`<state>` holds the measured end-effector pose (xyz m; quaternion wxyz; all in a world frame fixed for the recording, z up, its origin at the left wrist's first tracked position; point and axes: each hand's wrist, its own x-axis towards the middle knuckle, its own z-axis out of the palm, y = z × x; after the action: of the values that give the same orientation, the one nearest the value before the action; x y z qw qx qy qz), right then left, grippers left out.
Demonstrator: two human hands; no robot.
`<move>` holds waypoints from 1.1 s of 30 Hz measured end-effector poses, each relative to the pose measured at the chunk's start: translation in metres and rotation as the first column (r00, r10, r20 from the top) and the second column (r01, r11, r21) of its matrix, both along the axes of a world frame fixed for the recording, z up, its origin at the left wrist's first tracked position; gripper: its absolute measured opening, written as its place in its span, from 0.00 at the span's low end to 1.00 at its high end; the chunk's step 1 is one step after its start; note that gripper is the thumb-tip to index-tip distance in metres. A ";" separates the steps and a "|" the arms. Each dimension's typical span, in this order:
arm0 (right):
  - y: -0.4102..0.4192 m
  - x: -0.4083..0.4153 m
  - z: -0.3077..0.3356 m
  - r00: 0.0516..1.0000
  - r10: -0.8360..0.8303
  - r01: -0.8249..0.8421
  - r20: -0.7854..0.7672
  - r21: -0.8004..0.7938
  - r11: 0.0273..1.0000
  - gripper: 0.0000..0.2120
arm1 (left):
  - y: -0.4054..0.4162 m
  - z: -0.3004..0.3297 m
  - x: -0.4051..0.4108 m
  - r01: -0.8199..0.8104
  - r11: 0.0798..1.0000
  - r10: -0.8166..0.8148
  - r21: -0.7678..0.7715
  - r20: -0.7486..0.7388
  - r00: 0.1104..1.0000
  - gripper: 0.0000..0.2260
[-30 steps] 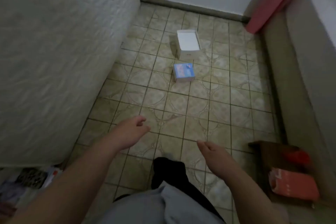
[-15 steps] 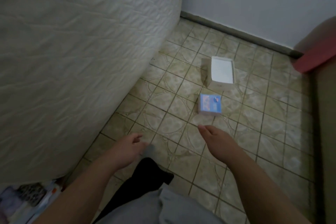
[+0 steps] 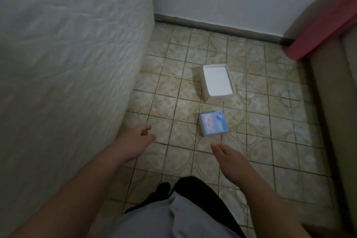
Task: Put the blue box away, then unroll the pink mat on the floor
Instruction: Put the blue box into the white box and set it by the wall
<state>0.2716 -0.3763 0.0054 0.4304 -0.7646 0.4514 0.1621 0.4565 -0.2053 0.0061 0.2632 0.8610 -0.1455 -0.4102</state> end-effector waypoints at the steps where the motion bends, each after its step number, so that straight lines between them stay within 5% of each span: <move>1: -0.008 0.008 -0.002 1.000 -0.027 0.027 -0.004 0.005 1.000 0.21 | -0.016 -0.001 0.015 0.021 1.000 -0.021 -0.008 0.001 1.000 0.22; 9: -0.115 0.111 -0.012 0.994 -0.111 0.111 0.007 -0.009 0.994 0.22 | -0.134 -0.006 0.120 0.130 0.991 -0.130 -0.009 -0.004 0.992 0.22; 21: -0.271 0.319 0.008 0.999 0.031 -0.028 0.043 -0.086 0.996 0.24 | -0.247 -0.009 0.288 0.076 0.997 -0.075 0.003 -0.094 0.993 0.17; 23: -0.287 0.347 0.003 0.998 -0.023 0.028 0.053 -0.085 0.996 0.24 | -0.267 -0.014 0.325 0.123 0.992 -0.120 0.030 -0.091 0.989 0.10; 27: -0.311 0.388 -0.009 0.970 -0.234 0.238 0.066 -0.054 0.970 0.23 | -0.324 -0.017 0.405 0.249 0.968 -0.246 0.031 -0.083 0.966 0.19; 33: -0.313 0.421 -0.018 0.804 -0.589 0.591 0.080 0.003 0.807 0.22 | -0.426 -0.013 0.488 0.535 0.843 -0.535 0.049 -0.019 0.845 0.21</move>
<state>0.6928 -0.6891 -0.0125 0.4682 -0.5969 0.6514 -0.0143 0.9447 -0.6315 -0.0073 0.1163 0.7919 -0.3682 -0.4730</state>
